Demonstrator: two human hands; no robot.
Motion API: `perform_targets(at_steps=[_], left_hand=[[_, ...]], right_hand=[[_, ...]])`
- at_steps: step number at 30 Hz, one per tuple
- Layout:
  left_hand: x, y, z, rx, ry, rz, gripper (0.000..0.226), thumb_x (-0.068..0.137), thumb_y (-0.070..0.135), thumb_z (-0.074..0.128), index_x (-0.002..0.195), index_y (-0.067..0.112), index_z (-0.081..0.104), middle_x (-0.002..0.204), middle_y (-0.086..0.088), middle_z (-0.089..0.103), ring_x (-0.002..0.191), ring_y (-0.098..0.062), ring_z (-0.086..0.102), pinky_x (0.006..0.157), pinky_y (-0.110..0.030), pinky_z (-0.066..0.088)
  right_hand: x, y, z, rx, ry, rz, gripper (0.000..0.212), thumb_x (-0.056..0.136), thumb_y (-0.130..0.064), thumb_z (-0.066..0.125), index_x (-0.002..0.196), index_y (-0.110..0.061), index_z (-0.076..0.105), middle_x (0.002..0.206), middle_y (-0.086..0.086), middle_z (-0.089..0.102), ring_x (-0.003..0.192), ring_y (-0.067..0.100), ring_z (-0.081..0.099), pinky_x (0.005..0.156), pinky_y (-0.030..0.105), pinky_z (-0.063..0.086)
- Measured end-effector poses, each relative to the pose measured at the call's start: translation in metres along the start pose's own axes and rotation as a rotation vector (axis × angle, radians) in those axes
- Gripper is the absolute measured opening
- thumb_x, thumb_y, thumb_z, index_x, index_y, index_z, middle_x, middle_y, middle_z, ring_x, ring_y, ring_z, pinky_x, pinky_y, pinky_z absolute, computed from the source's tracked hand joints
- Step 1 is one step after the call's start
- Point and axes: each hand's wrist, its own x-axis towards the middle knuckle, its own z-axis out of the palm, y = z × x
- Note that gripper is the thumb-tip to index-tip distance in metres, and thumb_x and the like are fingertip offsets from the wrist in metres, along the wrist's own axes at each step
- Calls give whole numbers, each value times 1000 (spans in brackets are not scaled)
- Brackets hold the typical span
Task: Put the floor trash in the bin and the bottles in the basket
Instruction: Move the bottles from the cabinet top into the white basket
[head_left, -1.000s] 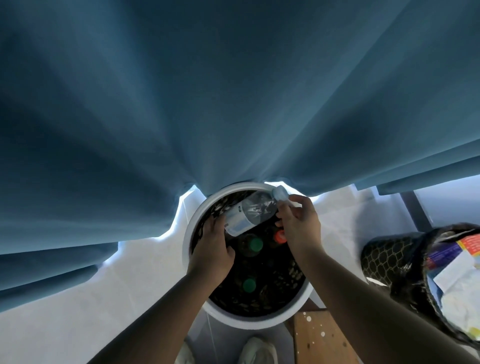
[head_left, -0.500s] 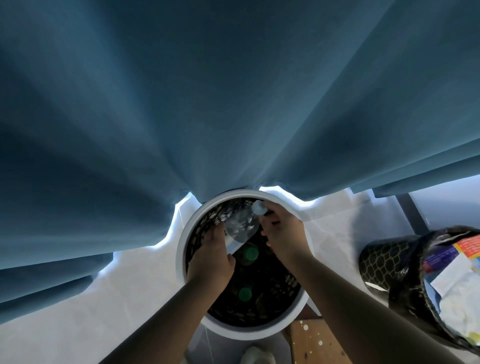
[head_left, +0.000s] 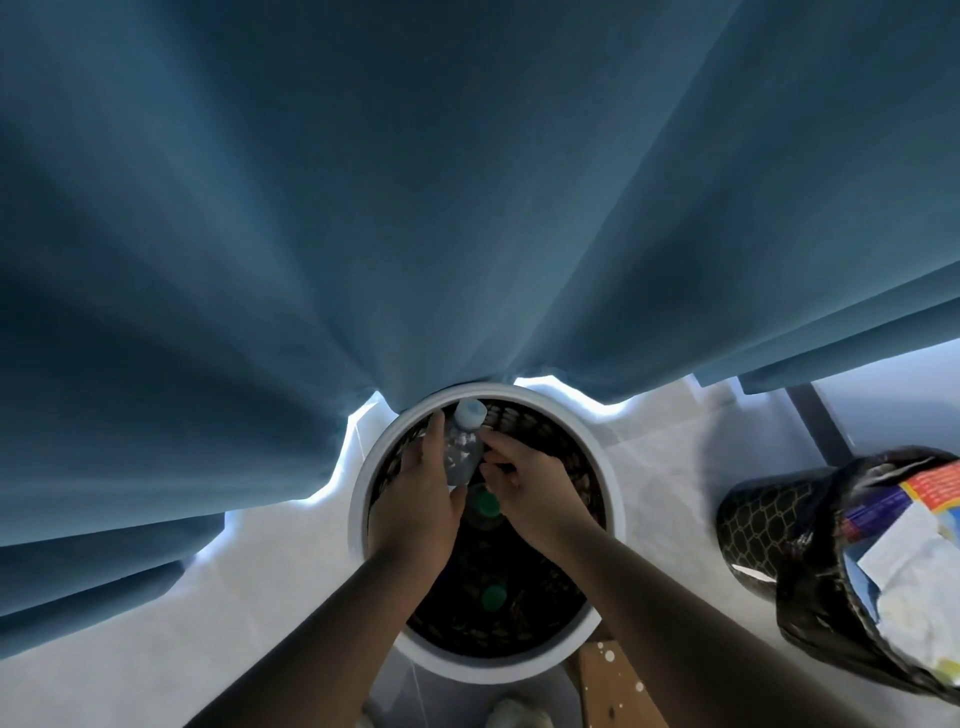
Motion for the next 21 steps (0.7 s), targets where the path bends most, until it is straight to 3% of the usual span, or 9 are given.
perform_targets(at_steps=[3, 7, 11, 14, 16, 18, 21], left_hand=[[11, 0, -4, 79, -11, 50, 86, 88, 23, 60, 151, 33, 2, 153, -3, 27, 128, -28, 45, 97, -42, 46], [27, 4, -11, 177, -92, 137, 89, 87, 20, 61, 150, 36, 0, 146, -4, 36, 119, -27, 52, 91, -40, 48], [37, 13, -28, 192, -168, 229, 79, 87, 20, 59, 150, 35, 12, 139, -1, 37, 108, -25, 56, 83, -41, 49], [36, 13, -40, 281, -189, 268, 65, 85, 23, 61, 143, 29, 31, 132, 0, 37, 105, -26, 57, 81, -39, 50], [34, 10, -48, 296, -205, 288, 48, 83, 26, 65, 126, 24, 44, 122, 1, 41, 97, -25, 58, 76, -37, 49], [31, 6, -56, 328, -224, 330, 40, 81, 28, 68, 114, 22, 46, 114, 3, 44, 91, -24, 58, 69, -34, 47], [23, 1, -62, 463, -288, 398, 41, 79, 30, 69, 110, 23, 43, 112, 5, 46, 91, -24, 59, 64, -30, 41]], right_hand=[[1, -4, 0, 60, 46, 16, 45, 96, -16, 49, 140, -26, 44, 124, -8, 60, 109, 5, 57, 89, 14, 45], [11, -2, -4, 174, 54, 72, 48, 94, -6, 45, 139, -24, 44, 123, -10, 60, 113, 12, 60, 96, 40, 51], [13, -2, -4, 274, -33, 120, 51, 96, 3, 36, 142, -20, 40, 124, -10, 58, 95, 1, 63, 83, 33, 57], [11, -1, -4, 421, -66, 184, 55, 94, 10, 33, 143, -15, 36, 125, -2, 59, 92, 7, 65, 82, 33, 55], [10, 1, -3, 468, -87, 207, 54, 94, 12, 34, 141, -13, 37, 122, 2, 60, 95, 13, 64, 82, 34, 55], [10, 3, -1, 453, -100, 228, 51, 94, 9, 36, 139, -13, 40, 116, -1, 61, 100, 16, 63, 83, 35, 55], [10, 10, 2, 425, -82, 276, 45, 94, 4, 42, 136, -15, 45, 112, -3, 64, 104, 18, 63, 81, 34, 56]])
